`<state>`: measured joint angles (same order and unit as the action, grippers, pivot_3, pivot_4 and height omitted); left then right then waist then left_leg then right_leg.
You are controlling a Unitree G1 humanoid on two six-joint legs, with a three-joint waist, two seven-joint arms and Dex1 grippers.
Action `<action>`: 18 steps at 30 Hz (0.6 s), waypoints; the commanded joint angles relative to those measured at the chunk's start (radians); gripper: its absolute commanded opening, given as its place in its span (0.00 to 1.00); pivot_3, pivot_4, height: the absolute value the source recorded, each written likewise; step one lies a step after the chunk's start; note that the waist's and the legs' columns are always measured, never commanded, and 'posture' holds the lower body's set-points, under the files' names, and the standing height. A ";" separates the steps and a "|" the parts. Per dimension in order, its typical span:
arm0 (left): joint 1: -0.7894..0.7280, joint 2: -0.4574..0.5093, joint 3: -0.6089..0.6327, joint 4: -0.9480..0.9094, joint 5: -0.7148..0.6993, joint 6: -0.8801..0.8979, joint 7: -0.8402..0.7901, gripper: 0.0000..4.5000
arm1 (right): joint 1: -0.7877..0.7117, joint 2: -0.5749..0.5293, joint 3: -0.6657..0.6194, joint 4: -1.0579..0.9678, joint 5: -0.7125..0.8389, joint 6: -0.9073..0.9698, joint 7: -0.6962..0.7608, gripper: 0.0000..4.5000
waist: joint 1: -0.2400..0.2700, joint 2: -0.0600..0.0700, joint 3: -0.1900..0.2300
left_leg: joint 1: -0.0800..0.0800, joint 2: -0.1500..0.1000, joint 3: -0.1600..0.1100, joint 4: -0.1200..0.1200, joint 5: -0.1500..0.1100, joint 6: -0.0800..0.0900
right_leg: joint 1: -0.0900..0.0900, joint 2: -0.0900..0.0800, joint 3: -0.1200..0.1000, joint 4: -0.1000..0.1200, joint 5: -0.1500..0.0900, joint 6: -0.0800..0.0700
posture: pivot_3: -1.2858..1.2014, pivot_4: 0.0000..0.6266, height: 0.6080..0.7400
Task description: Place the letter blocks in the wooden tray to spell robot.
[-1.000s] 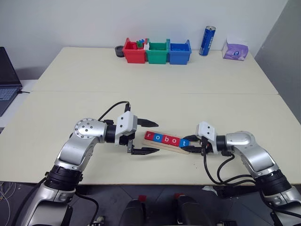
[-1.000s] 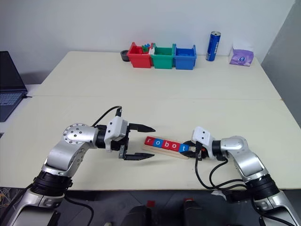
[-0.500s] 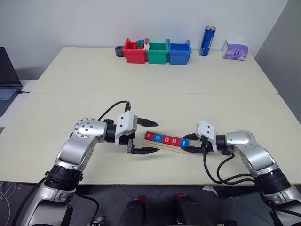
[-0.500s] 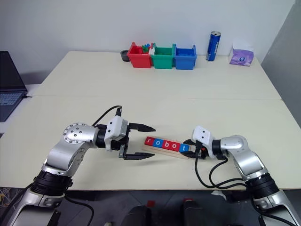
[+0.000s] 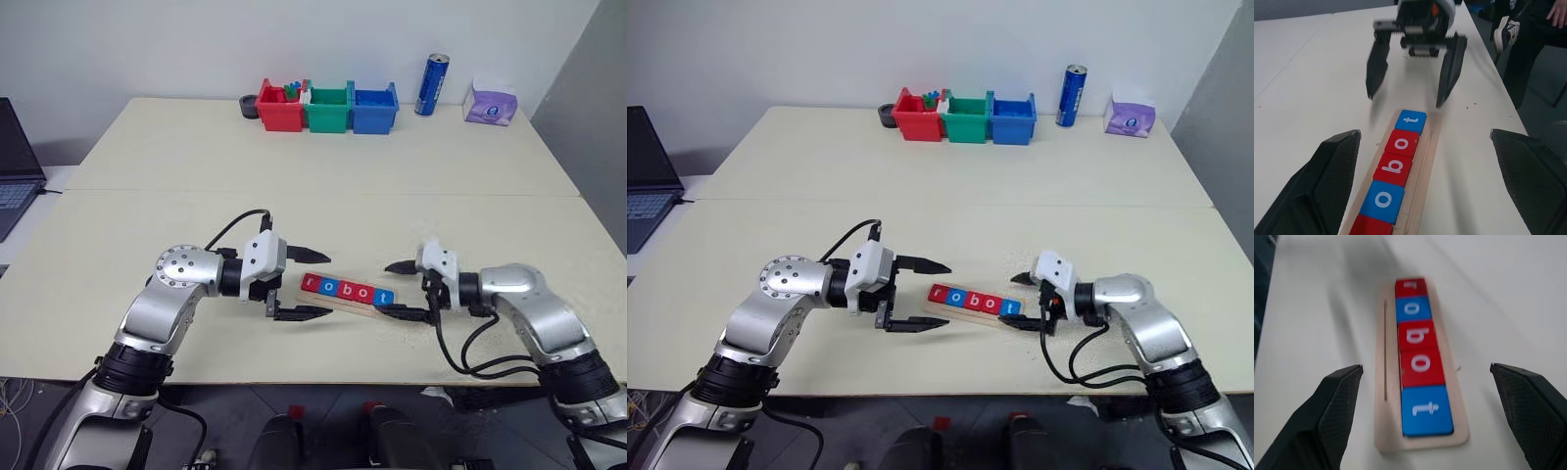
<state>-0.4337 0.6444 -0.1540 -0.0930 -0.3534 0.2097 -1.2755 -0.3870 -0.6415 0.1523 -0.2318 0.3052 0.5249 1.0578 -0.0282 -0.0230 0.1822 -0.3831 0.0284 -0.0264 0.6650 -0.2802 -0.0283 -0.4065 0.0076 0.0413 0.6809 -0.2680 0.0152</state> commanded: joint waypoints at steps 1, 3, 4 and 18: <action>0.018 0.016 0.031 -0.050 -0.020 0.006 0.014 1.00 | 0.049 -0.034 -0.014 -0.139 0.037 0.021 0.000 0.99 | 0.000 0.000 0.000 | 0.000 0.000 0.000 0.000 0.000 0.000 | 0.000 0.000 0.000 0.000 0.000 0.000 | 0.52 0.24 1.00; 0.044 0.023 0.046 -0.069 -0.027 0.019 0.028 1.00 | 0.088 -0.039 -0.007 -0.191 0.054 0.049 -0.011 0.99 | 0.000 0.000 0.000 | -0.001 0.000 0.000 0.000 0.000 0.000 | 0.000 0.000 0.000 0.000 0.000 0.000 | 0.52 0.24 1.00; 0.056 0.027 0.052 -0.079 -0.030 0.025 0.034 1.00 | 0.102 -0.039 -0.007 -0.207 0.063 0.062 -0.017 0.99 | 0.000 0.000 0.000 | -0.001 0.000 0.000 0.000 0.000 0.000 | 0.000 0.000 0.000 0.000 0.000 0.000 | 0.52 0.24 1.00; 0.255 0.063 0.105 -0.258 -0.071 0.094 0.136 1.00 | 0.224 -0.017 0.070 -0.167 0.006 0.021 -0.074 0.04 | 0.000 0.000 0.000 | 0.001 0.000 0.001 0.000 0.000 0.000 | 0.001 -0.001 0.001 0.000 -0.002 0.004 | 0.52 0.24 1.00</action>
<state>-0.1802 0.7091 -0.0703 -0.3133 -0.4029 0.3021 -1.1494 -0.1664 -0.6585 0.2158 -0.4006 0.3268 0.5741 0.9883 -0.0285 -0.0233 0.1820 -0.3823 0.0287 -0.0253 0.6653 -0.2802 -0.0284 -0.4059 0.0071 0.0421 0.6808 -0.2704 0.0193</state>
